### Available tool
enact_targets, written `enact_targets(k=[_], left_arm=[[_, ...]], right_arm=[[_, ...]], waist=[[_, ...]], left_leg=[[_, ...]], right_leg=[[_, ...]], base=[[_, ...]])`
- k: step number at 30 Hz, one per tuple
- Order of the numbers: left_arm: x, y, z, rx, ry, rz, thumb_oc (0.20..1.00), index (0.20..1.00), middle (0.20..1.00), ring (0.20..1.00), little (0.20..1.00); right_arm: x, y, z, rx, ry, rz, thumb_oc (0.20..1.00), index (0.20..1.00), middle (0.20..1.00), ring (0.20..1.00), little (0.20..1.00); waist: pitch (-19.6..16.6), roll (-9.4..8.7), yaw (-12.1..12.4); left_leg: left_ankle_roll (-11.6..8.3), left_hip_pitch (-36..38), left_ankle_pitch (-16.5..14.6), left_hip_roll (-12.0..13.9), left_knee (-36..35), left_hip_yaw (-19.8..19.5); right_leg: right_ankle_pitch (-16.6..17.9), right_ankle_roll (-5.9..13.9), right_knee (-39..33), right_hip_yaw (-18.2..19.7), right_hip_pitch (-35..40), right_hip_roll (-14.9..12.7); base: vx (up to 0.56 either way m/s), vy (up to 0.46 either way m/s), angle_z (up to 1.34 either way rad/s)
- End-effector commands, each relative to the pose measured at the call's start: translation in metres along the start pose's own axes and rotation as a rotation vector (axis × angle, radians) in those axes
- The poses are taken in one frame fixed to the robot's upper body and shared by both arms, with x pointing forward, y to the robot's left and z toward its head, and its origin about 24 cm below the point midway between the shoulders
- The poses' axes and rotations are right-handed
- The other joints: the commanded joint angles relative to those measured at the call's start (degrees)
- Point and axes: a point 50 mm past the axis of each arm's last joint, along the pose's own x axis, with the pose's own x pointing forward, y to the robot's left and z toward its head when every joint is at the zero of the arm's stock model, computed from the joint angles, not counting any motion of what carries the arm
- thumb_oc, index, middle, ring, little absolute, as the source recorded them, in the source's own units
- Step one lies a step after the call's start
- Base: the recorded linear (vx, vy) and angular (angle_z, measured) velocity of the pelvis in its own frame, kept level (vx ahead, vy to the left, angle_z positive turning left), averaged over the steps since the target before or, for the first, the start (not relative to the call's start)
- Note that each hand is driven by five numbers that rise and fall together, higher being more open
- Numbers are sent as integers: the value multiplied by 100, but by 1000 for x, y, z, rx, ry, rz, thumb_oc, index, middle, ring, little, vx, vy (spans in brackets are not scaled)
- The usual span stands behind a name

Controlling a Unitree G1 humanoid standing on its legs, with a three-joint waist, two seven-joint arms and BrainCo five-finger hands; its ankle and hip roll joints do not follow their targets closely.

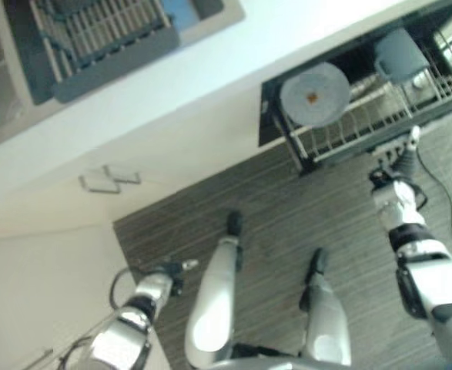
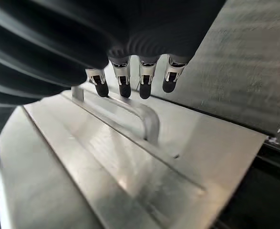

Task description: Place the dishes in the dishwasher.

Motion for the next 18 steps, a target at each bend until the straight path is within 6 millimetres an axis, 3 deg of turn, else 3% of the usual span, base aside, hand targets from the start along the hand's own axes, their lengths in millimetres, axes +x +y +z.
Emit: enact_targets(k=[1, 6, 18], left_arm=[[0, 16, -70, 4, 254, 45, 1000, 1000, 1000, 1000, 1000], [0, 25, -63, -3, 248, 59, 1000, 1000, 1000, 1000, 1000], [-1, 47, -75, -58, 280, 76, 1000, 1000, 1000, 1000, 1000]], right_arm=[[1, 55, 51, -95, -215, 307, 1000, 1000, 1000, 1000, 1000], [1, 75, 77, -180, -271, 384, 1000, 1000, 1000, 1000, 1000], [-5, 128, 149, -346, -443, 472, 1000, 1000, 1000, 1000, 1000]], waist=[[-456, -317, 221], [-421, -385, 279], [-284, -524, 626]], left_leg=[[-491, -18, 535, 540, -527, -424], [-506, -15, 530, 556, -570, -431], [-505, 88, 395, 551, -535, -626]], right_leg=[[253, 27, 125, 59, 15, -130], [409, 76, 10, -55, -68, -157], [685, 160, -155, -326, -203, -176]], base=[[17, 25, 5], [23, 13, -1], [91, 29, 3]])
